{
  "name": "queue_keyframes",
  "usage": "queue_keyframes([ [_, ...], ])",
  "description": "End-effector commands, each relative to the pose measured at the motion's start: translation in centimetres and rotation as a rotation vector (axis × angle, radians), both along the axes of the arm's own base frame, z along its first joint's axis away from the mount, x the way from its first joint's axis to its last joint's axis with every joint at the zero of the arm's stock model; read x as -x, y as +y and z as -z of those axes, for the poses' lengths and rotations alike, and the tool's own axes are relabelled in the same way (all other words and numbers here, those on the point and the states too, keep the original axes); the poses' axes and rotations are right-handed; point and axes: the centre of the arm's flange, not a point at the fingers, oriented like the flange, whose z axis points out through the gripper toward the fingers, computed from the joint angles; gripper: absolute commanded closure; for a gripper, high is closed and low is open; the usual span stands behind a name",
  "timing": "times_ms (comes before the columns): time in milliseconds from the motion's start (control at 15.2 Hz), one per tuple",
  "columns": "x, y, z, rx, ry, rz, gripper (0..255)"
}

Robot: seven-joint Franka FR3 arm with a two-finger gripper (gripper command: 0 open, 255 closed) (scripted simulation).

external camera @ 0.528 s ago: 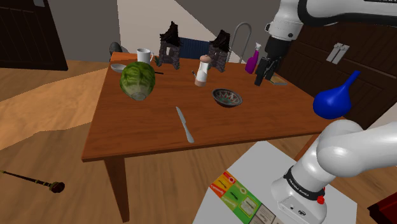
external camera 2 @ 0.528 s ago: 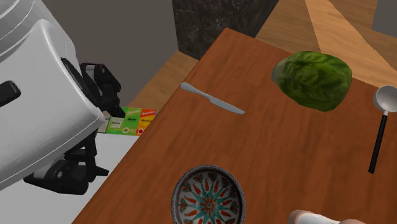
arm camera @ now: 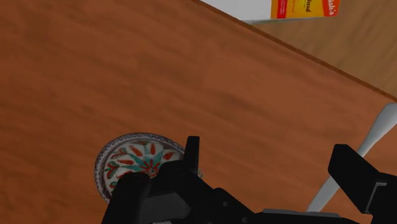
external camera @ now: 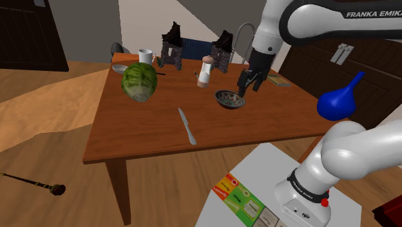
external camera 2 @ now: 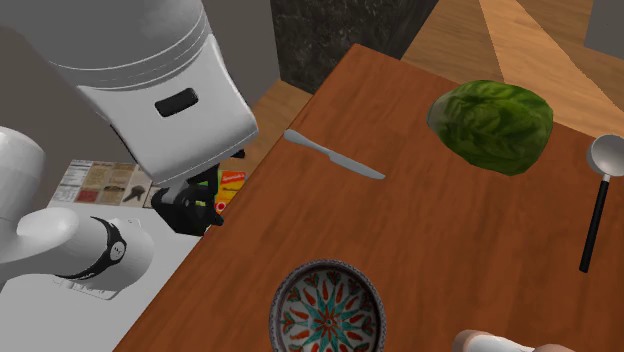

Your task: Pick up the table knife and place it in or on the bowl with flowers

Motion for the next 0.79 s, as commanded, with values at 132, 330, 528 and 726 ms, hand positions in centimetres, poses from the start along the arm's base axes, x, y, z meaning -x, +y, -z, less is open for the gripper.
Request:
queue_keyframes([
  [132, -2.1, 3.5, 3.0, 0.003, -0.019, 0.071, 0],
  [330, -3.8, 6.3, 5.2, 0.006, -0.032, 0.121, 0],
  [528, -5.7, 8.9, 7.4, 0.008, -0.046, 0.171, 0],
  [726, -7.8, 11.5, 9.6, 0.011, -0.059, 0.221, 0],
])
